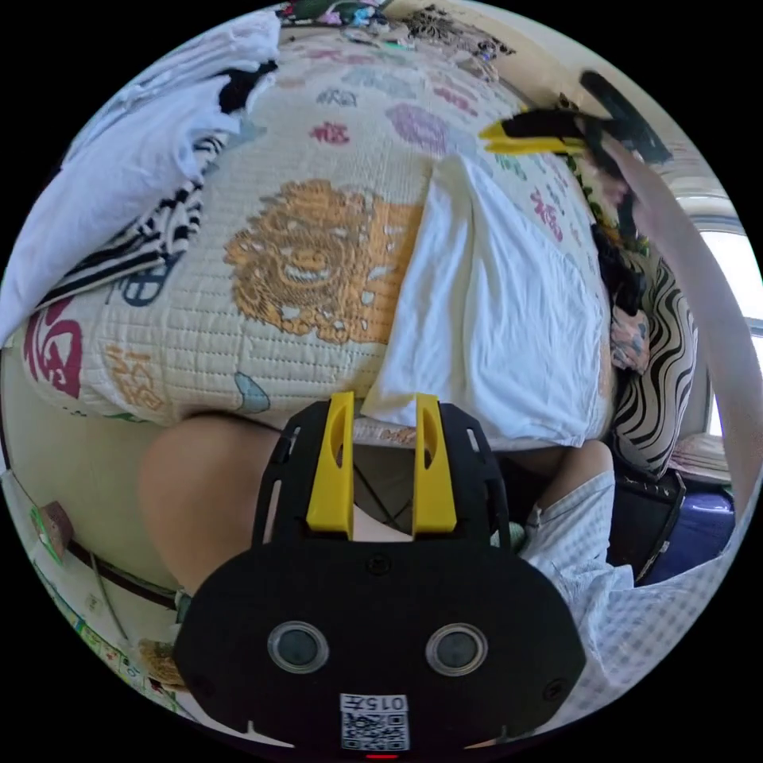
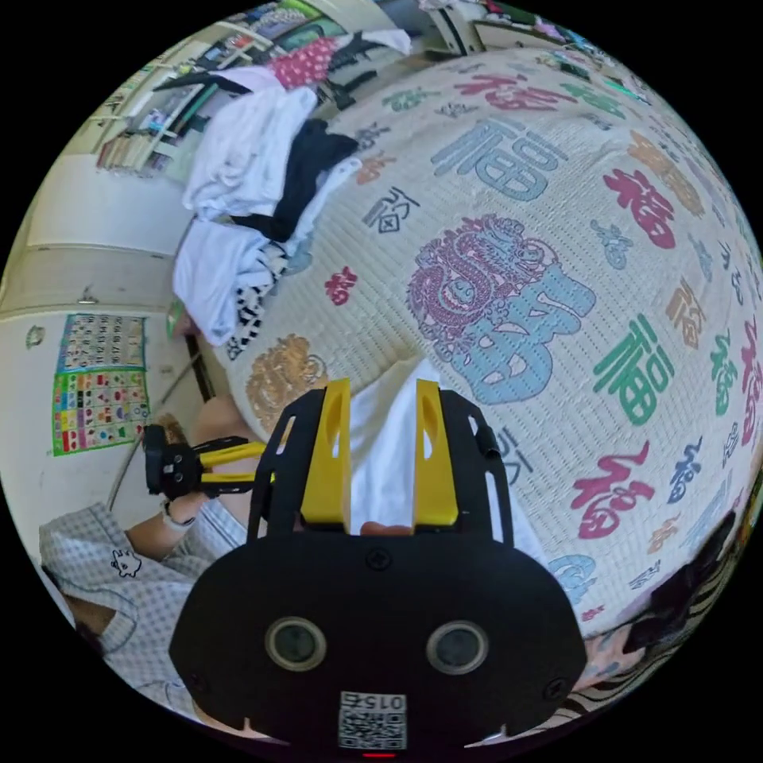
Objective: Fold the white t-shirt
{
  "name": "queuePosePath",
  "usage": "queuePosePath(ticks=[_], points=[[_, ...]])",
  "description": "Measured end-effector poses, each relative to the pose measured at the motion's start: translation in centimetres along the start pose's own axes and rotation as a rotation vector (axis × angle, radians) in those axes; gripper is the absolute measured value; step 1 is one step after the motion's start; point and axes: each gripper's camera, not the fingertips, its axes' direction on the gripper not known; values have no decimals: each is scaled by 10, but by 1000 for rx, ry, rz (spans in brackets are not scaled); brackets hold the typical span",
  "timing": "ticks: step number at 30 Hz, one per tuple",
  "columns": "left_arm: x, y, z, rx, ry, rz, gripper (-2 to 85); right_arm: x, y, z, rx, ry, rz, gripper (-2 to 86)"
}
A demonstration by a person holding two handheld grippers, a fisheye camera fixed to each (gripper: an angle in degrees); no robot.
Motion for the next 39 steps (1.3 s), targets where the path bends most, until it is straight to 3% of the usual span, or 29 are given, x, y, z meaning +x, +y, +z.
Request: queuePosePath(ticks=[5,8,11,15,19,28,39], points=[[9,4,14,-18,2,28,91,0,-67,49,-237,138,19,108],[6,13,26,-19,100,16,45,-8,-85,63,-335,271,-17,67],[2,18,40,-22,178,-9,11,-17,-94,65,-418,286,-73,21],[1,43,30,104,272,-34,-2,-25,-98,52,-423,323,-108,9],[17,74,16,189,327,12,-4,-28,-87,12,-319,269,-126,4],[198,147,35,252,280,427,-4,43,62,-135,28,-34,-52,3],[470,192,226,114,195,909,-3,198,298,-223,363,-282,78,4]])
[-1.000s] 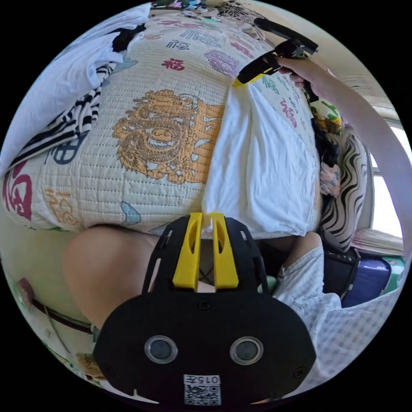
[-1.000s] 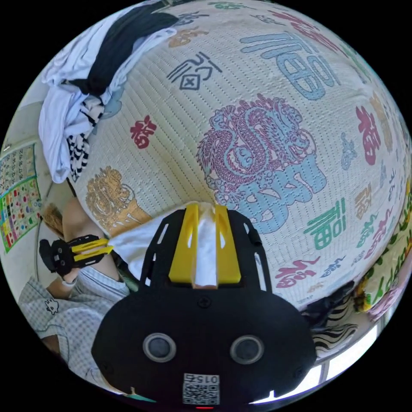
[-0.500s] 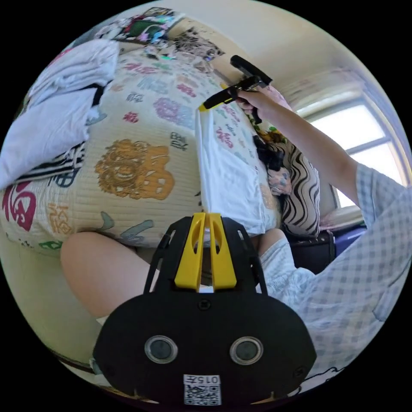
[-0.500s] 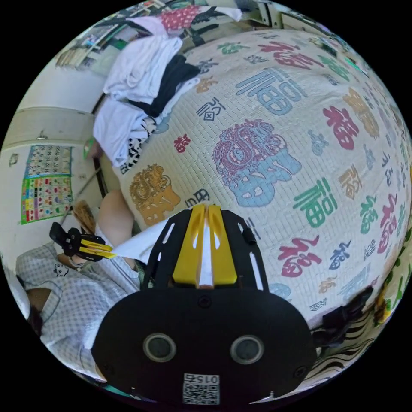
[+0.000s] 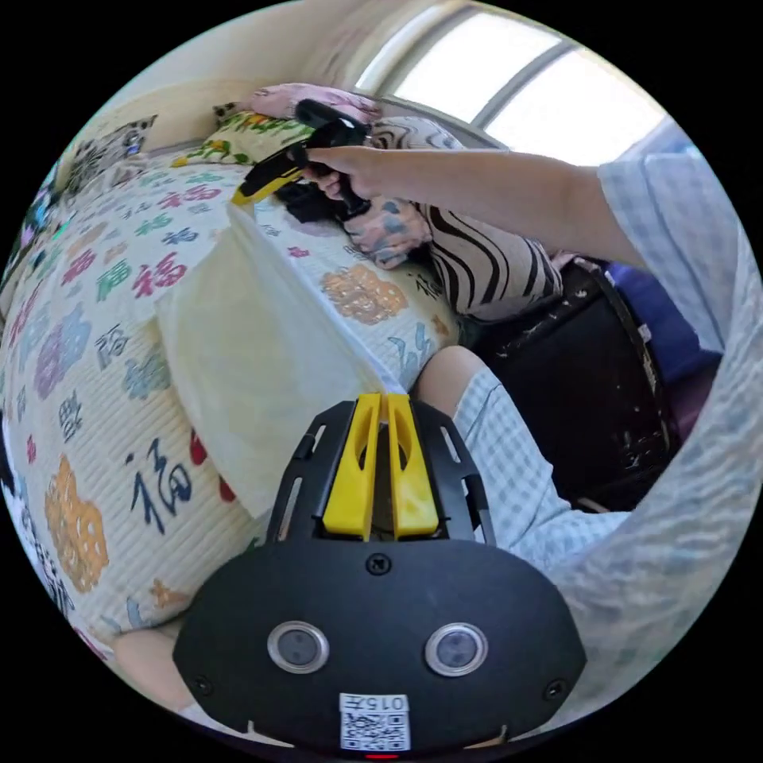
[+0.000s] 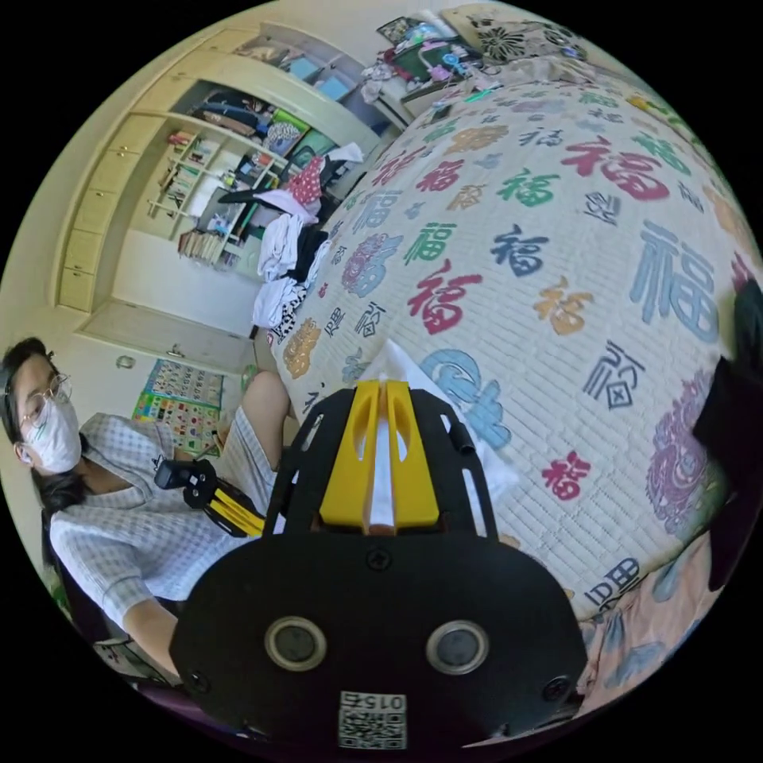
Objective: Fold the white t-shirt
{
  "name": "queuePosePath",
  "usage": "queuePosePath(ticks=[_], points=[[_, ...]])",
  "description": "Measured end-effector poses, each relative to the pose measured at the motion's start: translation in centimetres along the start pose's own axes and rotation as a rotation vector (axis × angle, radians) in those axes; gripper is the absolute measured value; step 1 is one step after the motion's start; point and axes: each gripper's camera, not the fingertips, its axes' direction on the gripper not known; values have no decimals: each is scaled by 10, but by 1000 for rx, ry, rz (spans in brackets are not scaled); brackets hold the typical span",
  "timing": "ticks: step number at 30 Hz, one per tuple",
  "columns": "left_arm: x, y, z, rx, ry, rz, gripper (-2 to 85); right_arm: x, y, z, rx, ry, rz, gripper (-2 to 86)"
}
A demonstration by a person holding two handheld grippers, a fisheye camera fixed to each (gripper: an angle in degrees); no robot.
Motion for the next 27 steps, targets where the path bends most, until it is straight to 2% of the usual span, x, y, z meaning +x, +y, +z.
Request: queuePosePath(ticks=[8,13,18,22,24,27], points=[[46,-38,137,-163,-55,123,-1,76,73,-66,89,-156,-14,10],[45,-41,202,-226,-70,161,7,99,102,-95,93,-154,41,32],[33,-40,253,-315,80,229,42,110,137,-144,174,-67,173,74],[6,-41,223,-197,141,238,50,83,160,-194,271,-12,136,68],[-47,-47,192,-67,136,137,48,63,164,-206,296,-32,82,57],[-137,-48,182,-10,133,-19,46,36,159,-204,277,-110,4,23]])
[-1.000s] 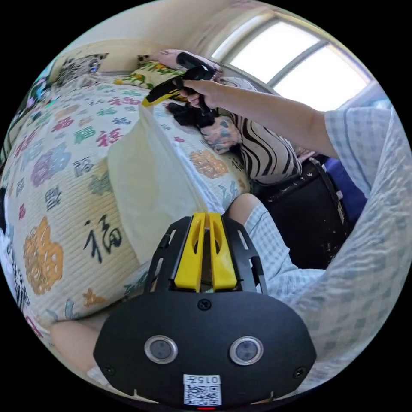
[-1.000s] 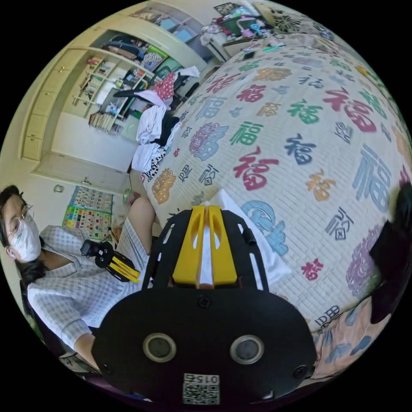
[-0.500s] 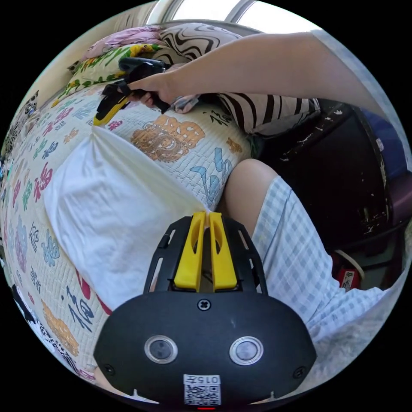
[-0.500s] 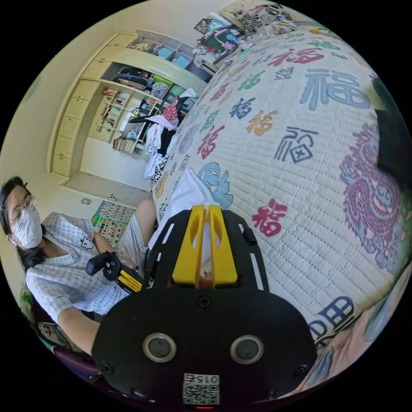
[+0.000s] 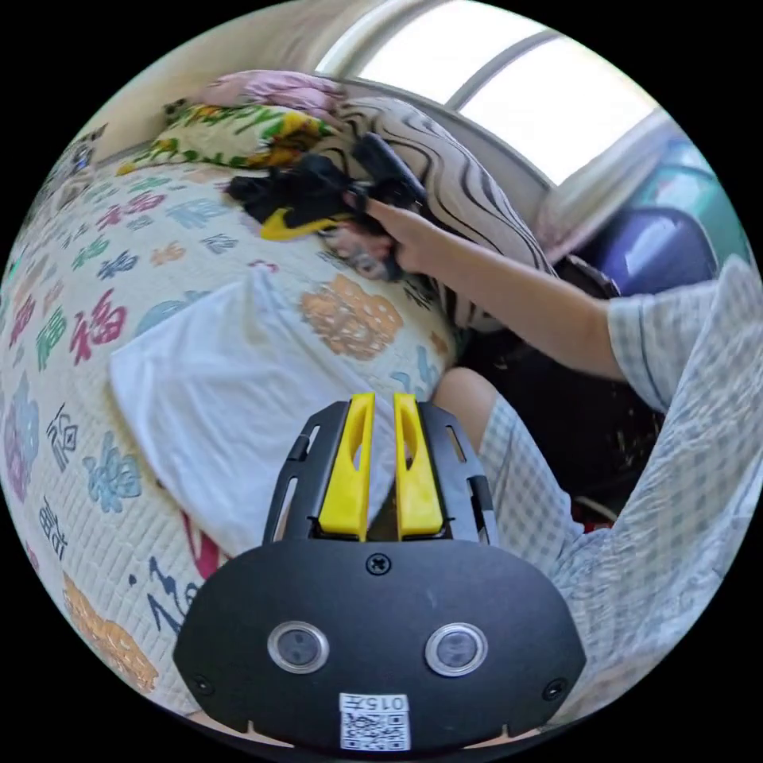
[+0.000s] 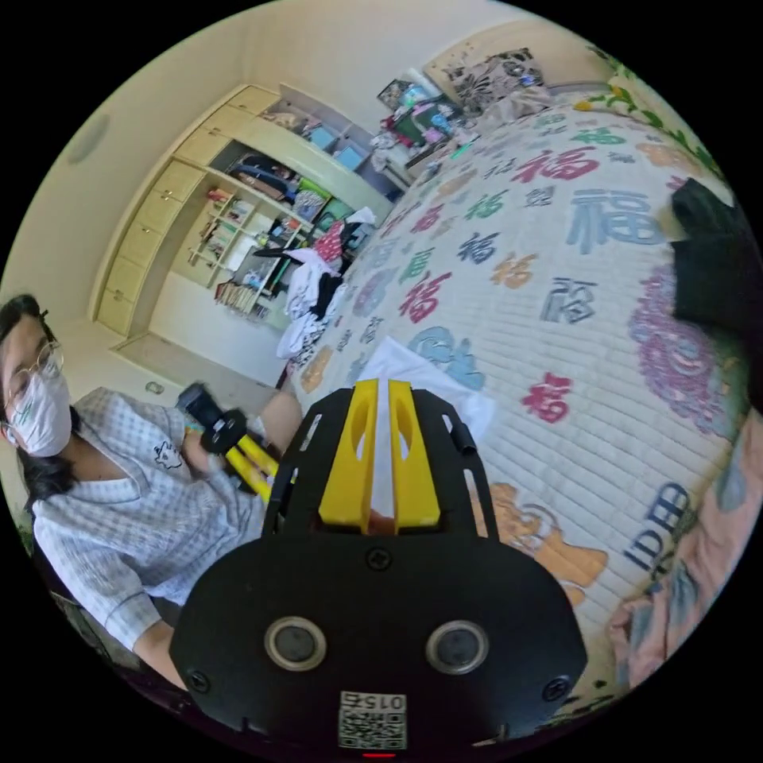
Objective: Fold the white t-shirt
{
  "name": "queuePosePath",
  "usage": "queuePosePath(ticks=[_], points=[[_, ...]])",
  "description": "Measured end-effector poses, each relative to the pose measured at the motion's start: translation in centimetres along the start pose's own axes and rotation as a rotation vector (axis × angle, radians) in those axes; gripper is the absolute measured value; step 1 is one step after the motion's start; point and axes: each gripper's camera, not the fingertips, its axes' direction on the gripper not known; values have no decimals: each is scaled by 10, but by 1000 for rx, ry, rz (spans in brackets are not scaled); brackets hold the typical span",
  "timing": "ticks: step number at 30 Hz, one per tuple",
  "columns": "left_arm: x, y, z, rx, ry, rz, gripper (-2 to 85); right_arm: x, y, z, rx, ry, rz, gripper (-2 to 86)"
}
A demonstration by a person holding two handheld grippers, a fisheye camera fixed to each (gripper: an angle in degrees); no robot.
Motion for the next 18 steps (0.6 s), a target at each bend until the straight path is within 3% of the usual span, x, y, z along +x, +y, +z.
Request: queuePosePath(ticks=[3,5,10,13,18], points=[[-77,18,12,4,81,-144,40,-2,-5,29,-129,-14,16,2],[-107,33,26,-40,10,-182,29,18,-4,37,-154,148,130,-3],[-171,58,36,-77,99,-265,22,34,5,-13,29,102,293,3],[-198,66,1,32,110,-274,53,12,28,-48,33,46,277,36],[-237,116,-10,-38,91,-366,99,-31,99,-57,-130,40,354,103]])
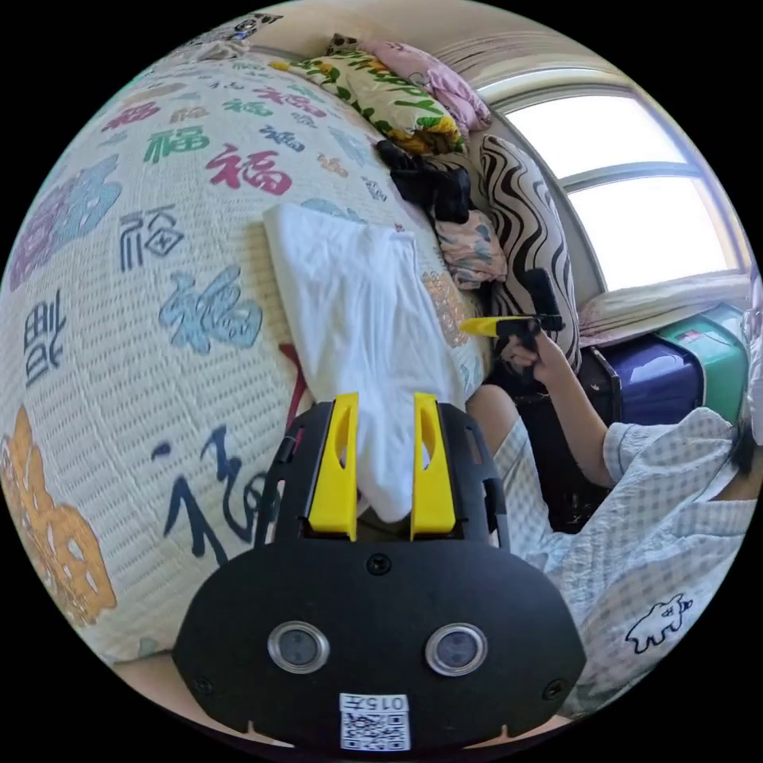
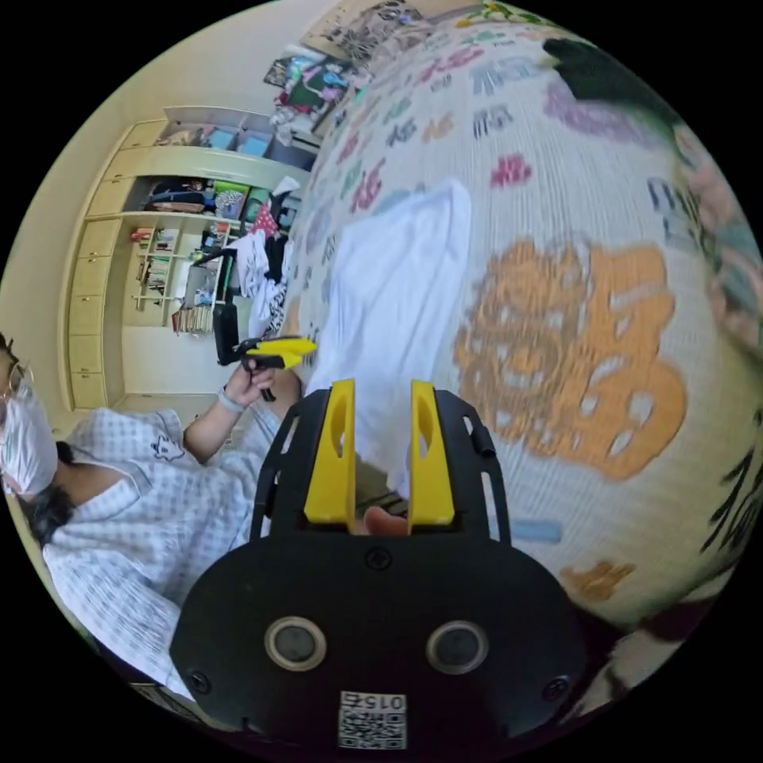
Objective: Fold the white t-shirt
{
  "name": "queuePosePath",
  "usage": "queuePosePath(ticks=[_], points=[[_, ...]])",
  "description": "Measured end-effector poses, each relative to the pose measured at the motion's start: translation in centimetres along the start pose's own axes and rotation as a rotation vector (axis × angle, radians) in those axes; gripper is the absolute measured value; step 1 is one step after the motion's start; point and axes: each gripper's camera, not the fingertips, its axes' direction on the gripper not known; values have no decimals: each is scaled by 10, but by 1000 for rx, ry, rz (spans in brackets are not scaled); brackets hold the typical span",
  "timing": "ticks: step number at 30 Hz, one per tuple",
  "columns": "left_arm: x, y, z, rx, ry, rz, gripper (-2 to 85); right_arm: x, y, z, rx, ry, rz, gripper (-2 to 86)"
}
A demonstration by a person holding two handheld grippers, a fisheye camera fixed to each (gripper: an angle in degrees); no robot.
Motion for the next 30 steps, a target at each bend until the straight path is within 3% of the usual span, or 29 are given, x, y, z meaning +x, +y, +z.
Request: queuePosePath(ticks=[5,8,12,20,26,30], points=[[-45,25,20,-12,28,-79,96,10,41,35,-205,-29,121,90],[-64,21,20,-13,-2,-77,87,7,39,38,-259,14,125,39],[-82,12,17,-58,-82,-30,78,-5,43,21,-270,107,90,14],[-127,-9,-4,-198,-118,26,82,1,58,-17,-272,55,115,36],[-177,-69,-90,142,-24,53,110,0,25,-100,70,-4,37,117],[-245,-137,-95,217,-154,-63,137,11,-32,-111,116,54,42,139]])
